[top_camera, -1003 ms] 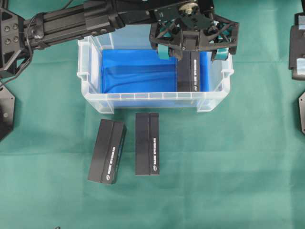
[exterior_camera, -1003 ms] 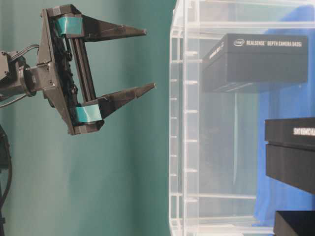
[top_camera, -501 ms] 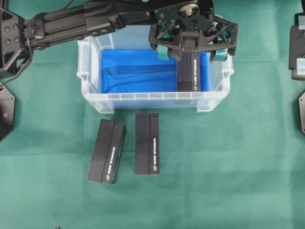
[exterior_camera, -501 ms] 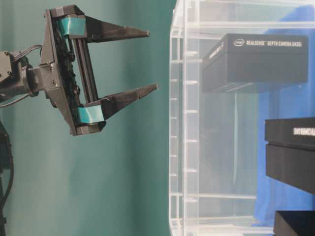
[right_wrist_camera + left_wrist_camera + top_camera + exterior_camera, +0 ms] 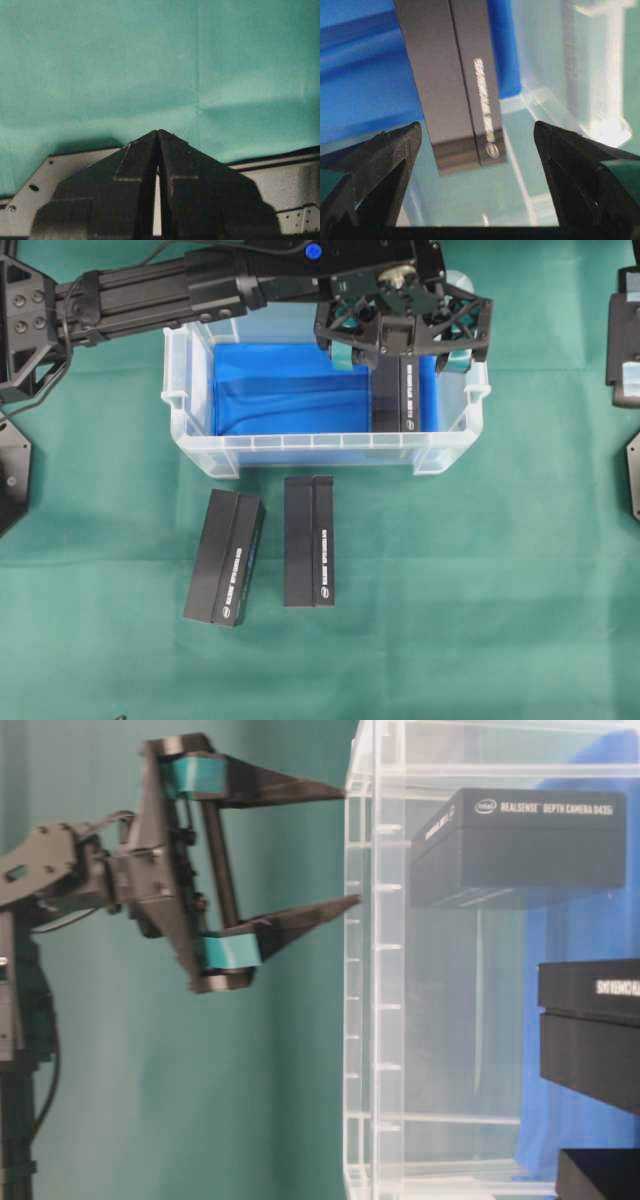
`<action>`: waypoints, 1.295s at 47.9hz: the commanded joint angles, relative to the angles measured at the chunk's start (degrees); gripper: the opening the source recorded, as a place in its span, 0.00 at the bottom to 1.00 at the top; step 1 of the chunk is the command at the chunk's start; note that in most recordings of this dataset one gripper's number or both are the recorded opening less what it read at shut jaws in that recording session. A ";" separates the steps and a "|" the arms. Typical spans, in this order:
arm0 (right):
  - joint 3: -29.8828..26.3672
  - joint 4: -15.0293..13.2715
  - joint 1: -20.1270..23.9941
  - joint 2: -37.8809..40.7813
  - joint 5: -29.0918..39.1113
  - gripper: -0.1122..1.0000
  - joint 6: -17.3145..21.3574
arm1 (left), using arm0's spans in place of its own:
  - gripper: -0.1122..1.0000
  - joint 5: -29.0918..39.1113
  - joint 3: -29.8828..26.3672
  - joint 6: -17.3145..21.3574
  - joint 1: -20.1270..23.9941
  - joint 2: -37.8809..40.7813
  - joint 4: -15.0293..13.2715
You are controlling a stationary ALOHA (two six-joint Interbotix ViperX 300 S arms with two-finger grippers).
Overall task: Take the box out of the case with the left arm.
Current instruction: 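Lower the left gripper around the right box and close on it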
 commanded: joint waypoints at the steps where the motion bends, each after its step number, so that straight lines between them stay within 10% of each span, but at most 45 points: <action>1: -0.62 -0.18 -0.09 -0.09 -0.18 0.11 0.09 | 0.92 -1.49 1.58 0.00 0.35 -3.43 0.35; 22: -0.62 -0.18 -0.09 -0.09 -0.18 0.11 0.18 | 0.92 -12.30 13.62 -1.49 1.14 -6.94 0.62; 62: -0.62 -0.18 -0.09 -0.09 -0.26 0.11 0.18 | 0.92 -16.79 15.29 -1.85 1.23 -5.80 0.70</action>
